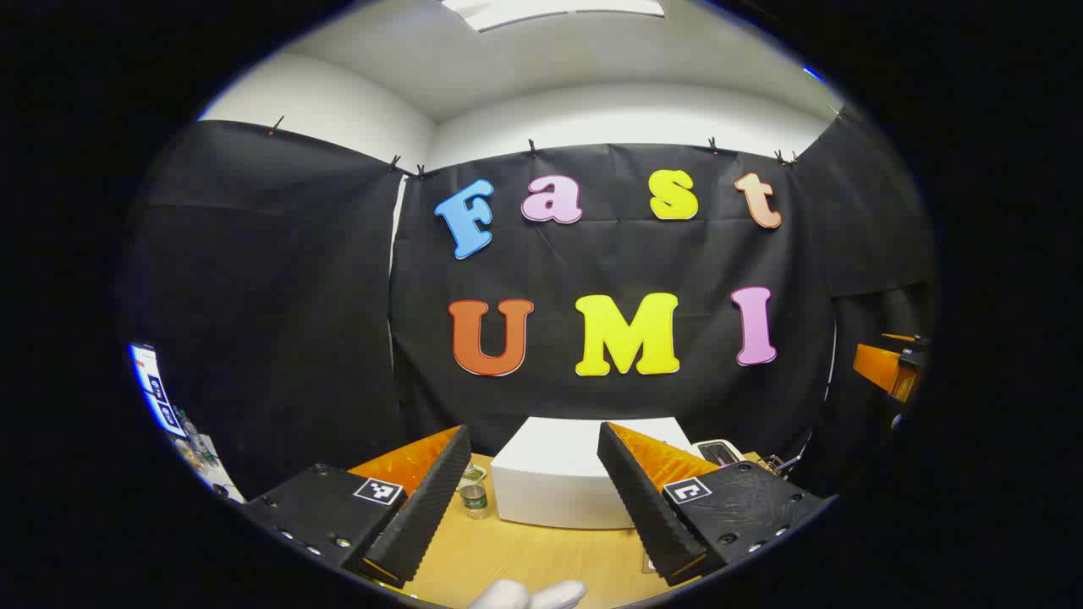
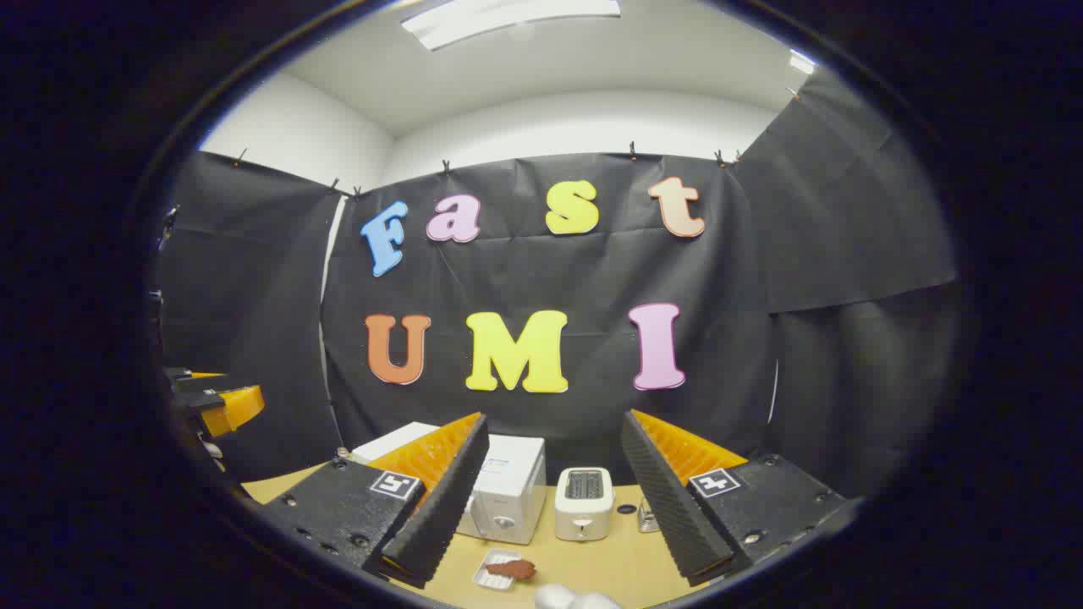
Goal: Open the microwave oven with the left hand, put the food in, and close the microwave oven.
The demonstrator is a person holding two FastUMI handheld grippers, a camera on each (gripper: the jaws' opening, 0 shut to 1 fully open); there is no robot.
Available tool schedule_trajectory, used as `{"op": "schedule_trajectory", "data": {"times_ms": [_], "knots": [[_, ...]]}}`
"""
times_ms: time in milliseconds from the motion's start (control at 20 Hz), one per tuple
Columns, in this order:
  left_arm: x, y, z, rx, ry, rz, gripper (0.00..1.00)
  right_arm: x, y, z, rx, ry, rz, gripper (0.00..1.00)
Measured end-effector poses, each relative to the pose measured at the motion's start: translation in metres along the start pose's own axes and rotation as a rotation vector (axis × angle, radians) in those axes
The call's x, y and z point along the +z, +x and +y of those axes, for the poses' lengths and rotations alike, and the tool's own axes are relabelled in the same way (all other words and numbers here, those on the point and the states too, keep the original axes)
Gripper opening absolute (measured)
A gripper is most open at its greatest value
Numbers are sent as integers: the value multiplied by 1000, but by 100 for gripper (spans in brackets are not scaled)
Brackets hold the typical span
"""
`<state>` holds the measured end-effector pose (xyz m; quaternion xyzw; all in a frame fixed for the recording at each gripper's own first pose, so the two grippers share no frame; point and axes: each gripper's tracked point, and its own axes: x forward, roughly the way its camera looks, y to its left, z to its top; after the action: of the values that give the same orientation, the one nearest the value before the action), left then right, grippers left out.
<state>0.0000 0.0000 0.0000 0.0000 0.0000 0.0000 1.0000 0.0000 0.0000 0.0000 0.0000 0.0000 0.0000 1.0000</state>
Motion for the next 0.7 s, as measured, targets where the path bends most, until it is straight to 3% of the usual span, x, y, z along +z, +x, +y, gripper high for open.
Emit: {"op": "schedule_trajectory", "data": {"times_ms": [50,100,150,200,250,300,350,450,500,550,700], "knots": [[-6,5,-4,-31,13,9,96,-3,1,5,-12,-2,1,90],[-10,10,-5,-55,27,11,96,-7,2,9,-26,-10,9,100],[-12,16,-5,-82,32,12,96,-14,2,12,-45,-19,19,90],[-16,21,-7,-109,28,14,96,-20,2,15,-62,-27,31,100],[-19,26,-6,-131,18,15,96,-24,3,19,-80,-35,40,90],[-20,30,-4,-143,5,13,96,-26,2,23,-94,-42,32,100],[-22,36,-4,-163,-9,12,96,-25,2,27,-111,-53,23,100],[-26,44,0,-170,-22,14,96,-26,3,33,-125,-75,15,100],[-27,49,2,-168,-22,15,96,-25,4,34,-133,-90,11,91],[-28,52,2,-170,-22,13,96,-28,6,32,-138,-99,16,100],[-30,58,-2,-170,-7,4,96,-39,13,36,-126,-69,47,100]]}}
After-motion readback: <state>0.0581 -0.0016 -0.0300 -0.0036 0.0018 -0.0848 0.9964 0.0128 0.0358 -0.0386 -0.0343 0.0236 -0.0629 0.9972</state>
